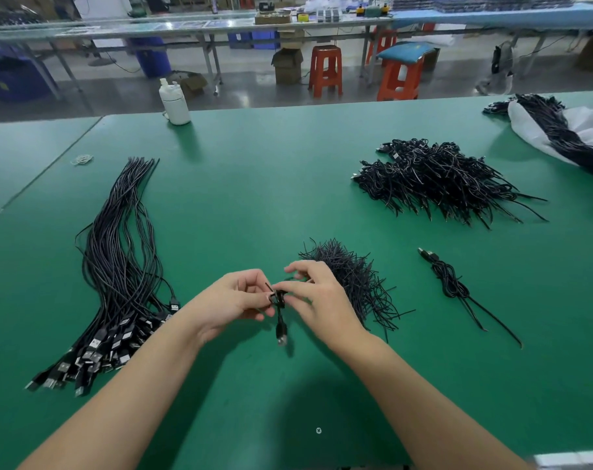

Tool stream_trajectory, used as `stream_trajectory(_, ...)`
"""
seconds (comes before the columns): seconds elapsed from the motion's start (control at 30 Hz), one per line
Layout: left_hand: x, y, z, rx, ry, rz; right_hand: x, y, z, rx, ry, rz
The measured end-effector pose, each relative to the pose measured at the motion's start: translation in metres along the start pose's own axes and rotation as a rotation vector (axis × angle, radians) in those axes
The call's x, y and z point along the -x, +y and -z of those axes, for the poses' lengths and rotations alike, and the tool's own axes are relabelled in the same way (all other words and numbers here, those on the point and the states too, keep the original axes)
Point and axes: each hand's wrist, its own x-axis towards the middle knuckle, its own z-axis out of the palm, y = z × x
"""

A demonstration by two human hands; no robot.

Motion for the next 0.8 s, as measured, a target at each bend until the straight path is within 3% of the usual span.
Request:
stream_trajectory(0.1, 0.001, 0.003, -0.002, -0.256, 0.092, -0.18, -0.002, -0.003, -0.002, -0.111, -0.045, -0.086)
stream_trajectory(0.3, 0.006, 0.003, -0.009, -0.795, 0.298, -0.555, -0.005, -0.006, -0.007, -0.577, -0.106, -0.508)
stream_trajectory(0.47, 0.005, -0.003, -0.013, -1.091, 0.305, -0.709, -0.005, -0.014, -0.008, -0.867, -0.098, -0.587)
stream_trajectory(0.63, 0.003, -0.006, -0.008, -0.917, 0.278, -0.635, -0.005, -0.011, -0.005, -1.016, -0.176, -0.703)
stream_trajectory(0.8, 0.0, -0.01, -0.002, -0.683, 0.249, -0.419, -0.001, -0.007, -0.006, -1.037, -0.186, -0.639)
